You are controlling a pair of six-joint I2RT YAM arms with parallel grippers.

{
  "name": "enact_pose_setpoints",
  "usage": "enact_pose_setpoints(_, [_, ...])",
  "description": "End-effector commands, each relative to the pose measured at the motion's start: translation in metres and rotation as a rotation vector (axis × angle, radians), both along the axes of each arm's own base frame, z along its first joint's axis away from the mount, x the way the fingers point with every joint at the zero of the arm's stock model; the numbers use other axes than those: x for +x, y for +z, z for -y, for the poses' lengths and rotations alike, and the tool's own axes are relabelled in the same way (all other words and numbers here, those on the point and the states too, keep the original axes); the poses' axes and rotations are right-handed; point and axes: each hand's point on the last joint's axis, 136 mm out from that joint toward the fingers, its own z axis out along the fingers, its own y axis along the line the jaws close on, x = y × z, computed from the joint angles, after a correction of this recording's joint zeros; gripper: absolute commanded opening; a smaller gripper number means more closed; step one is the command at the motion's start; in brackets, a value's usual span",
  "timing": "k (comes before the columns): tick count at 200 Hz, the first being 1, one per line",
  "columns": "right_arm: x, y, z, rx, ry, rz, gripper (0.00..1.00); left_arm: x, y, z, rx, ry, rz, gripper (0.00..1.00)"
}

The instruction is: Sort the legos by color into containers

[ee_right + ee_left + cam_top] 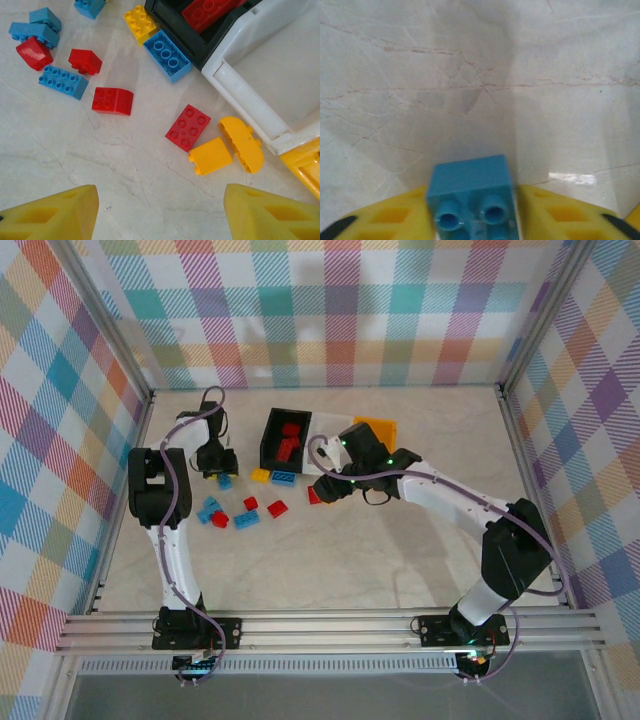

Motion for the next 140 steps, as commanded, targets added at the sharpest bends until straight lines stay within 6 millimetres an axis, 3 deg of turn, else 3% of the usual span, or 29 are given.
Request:
enact_pose_setpoints(1, [-0.001,0.016,0.004,0.041,-0.018,0.031,0.67,-0.022,0.006,0.017,-0.073,0.0,-0.07,0.37])
enact_pose_setpoints(24, [-0.001,0.017,0.004,0.042,-0.019,0.035,0.67,-0.025,0.01,0.017,-0.074,0.0,-0.069,0.3])
enact_pose_setpoints(59, [-0.001,0.03,0.005,0.066,-0.021,0.067,0.67,-0.026,0.031,0.018,-0.081,0.002,-0.04,0.29])
enact_pose_setpoints(94, [0.007,0.067,0.022,0.146,-0.113,0.144,0.69,-0.015,0.093,0.031,-0.162,0.036,0.079,0.3])
enact_pose_setpoints(120, [0.022,0.104,0.054,0.273,-0.299,0.175,0.71,0.0,0.139,0.064,-0.319,0.048,0.182,0.31])
enact_pose_setpoints(140, [0.032,0.117,0.084,0.345,-0.451,0.125,0.78,0.01,0.161,0.108,-0.424,0.007,0.224,0.31])
